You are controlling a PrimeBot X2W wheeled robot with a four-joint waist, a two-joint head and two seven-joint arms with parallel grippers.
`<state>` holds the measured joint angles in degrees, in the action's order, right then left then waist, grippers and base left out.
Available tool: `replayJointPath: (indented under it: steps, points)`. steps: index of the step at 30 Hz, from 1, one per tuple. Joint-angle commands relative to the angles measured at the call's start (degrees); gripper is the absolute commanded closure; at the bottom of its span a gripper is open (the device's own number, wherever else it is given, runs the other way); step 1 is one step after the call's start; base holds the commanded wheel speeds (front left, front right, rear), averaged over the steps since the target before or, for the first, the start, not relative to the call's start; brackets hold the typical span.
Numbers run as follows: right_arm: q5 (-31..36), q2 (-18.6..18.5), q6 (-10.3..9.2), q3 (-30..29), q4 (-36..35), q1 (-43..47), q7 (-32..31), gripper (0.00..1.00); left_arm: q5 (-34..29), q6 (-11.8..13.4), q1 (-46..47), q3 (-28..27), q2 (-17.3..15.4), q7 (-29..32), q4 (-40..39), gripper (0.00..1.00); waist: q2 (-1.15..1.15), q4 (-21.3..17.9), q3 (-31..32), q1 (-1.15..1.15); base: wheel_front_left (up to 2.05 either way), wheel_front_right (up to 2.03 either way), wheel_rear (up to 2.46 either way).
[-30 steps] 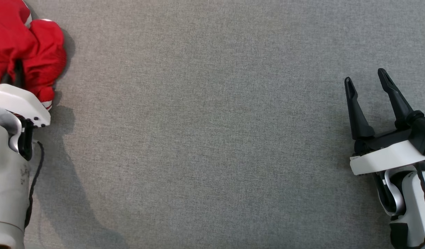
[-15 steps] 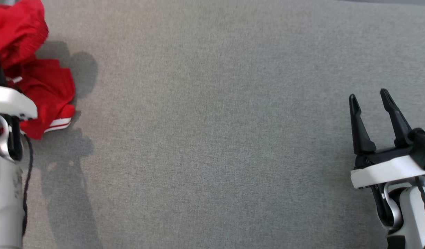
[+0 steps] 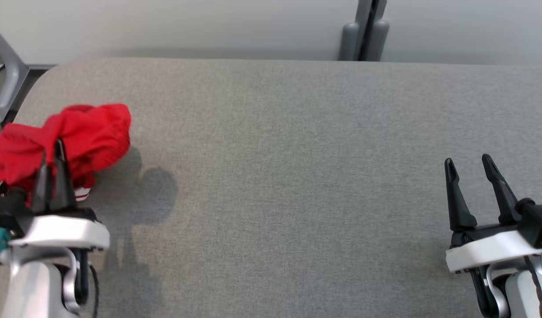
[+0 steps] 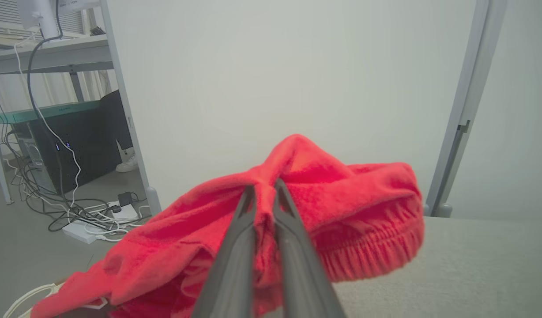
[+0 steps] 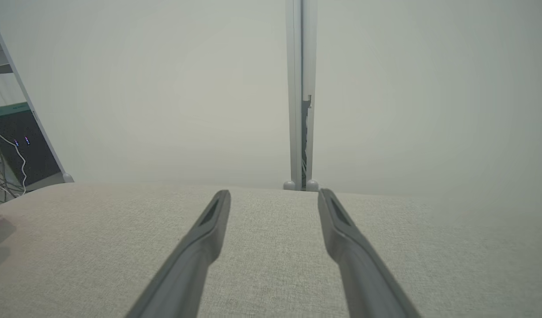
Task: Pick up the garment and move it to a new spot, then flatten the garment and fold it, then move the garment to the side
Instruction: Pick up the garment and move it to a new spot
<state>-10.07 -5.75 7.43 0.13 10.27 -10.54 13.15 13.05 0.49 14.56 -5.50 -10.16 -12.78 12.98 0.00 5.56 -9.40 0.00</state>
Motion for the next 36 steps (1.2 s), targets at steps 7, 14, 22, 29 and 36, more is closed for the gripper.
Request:
replayJointPath:
  steps: [7,14,22,29,36]
  points:
    - [-0.25,0.45,0.11,-0.68,-0.51,2.80,-0.24,0.00,0.49,0.59,-8.61,3.40,2.96,4.78,-8.92,1.00,0.00,-3.47,2.20,0.00,0.00,0.00,0.00]
    - [-0.68,0.89,0.11,-0.14,-1.13,1.52,-0.39,0.00,1.30,-0.99,-7.29,8.28,4.82,7.21,-8.90,1.00,0.00,-7.52,0.50,0.00,0.00,0.00,0.00]
    - [-1.32,1.43,0.11,0.68,-0.78,0.01,0.28,0.00,0.68,-4.73,-1.00,17.19,6.21,8.16,-4.04,1.00,0.00,-13.01,-2.74,0.00,0.00,0.00,0.00]
    - [-1.86,2.05,0.11,-0.04,-0.31,-1.01,1.27,0.00,0.44,-6.92,5.82,26.97,6.79,6.30,0.36,1.00,0.00,-17.10,-6.59,0.00,0.00,0.00,0.00]
    - [-2.41,2.53,0.11,-0.47,0.29,-2.16,1.79,0.00,3.32,-7.16,9.87,31.76,7.04,5.67,5.25,1.00,0.00,-18.59,-9.50,0.00,0.00,0.00,0.00]
